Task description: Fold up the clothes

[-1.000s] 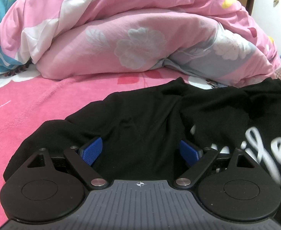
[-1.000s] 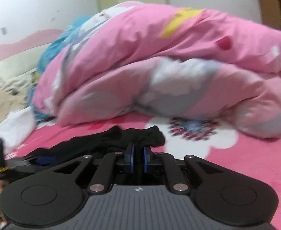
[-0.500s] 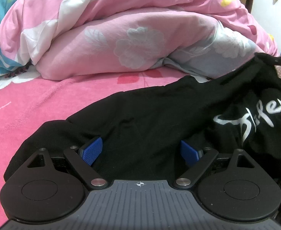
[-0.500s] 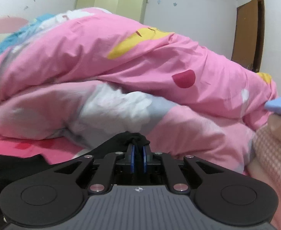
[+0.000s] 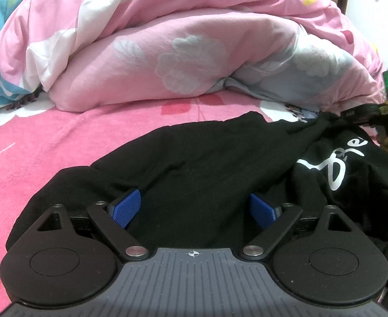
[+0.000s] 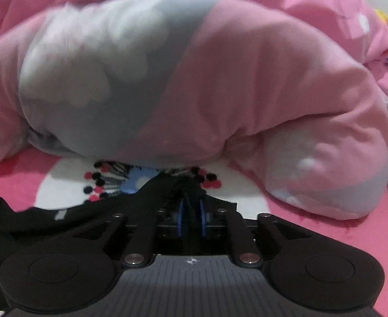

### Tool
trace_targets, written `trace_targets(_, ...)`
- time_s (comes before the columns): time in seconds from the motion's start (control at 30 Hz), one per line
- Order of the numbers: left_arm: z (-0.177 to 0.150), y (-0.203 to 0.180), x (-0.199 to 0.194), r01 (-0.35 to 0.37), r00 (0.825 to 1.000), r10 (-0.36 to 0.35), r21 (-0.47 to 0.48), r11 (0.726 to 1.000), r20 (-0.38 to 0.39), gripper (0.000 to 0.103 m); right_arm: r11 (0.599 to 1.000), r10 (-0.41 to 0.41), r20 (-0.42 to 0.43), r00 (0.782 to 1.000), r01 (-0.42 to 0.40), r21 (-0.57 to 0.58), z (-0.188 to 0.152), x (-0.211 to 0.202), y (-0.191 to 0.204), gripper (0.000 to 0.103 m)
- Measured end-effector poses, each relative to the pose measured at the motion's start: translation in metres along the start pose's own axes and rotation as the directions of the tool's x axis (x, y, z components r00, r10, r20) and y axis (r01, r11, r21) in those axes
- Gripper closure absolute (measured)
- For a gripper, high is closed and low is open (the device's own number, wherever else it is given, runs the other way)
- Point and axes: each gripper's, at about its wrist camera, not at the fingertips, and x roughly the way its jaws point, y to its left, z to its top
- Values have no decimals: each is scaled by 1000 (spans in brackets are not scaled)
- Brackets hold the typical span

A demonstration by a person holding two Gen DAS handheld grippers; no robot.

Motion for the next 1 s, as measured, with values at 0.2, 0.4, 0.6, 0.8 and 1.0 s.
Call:
trace_targets(0.2, 0, -1, 0, -3, 1000, 3, -1, 1000, 0, 13, 996, 65, 36, 997, -67, 65, -4, -63, -27, 44)
trace_targets(0.4, 0, -1, 0, -5, 1000, 5, -2, 1000, 0, 13, 927, 248, -60, 967, -219, 306, -35, -87, -60, 43)
trace_targets(0.6, 0, 0, 0, -4, 1000, 4, -6, 1000, 1, 13, 923, 262, -90, 961, -222, 314, -73, -86, -50, 77)
trace_targets(0.8, 0, -1, 1, -7, 1000, 7, -5, 1000, 0, 13, 922, 253, 4, 968, -242, 301, -55, -103, -55, 98)
trace_targets(1.0, 0, -1, 0, -7, 1000, 7, -4, 1000, 0, 13, 940, 194, 78, 978, -208, 272, -43, -112, -56, 97)
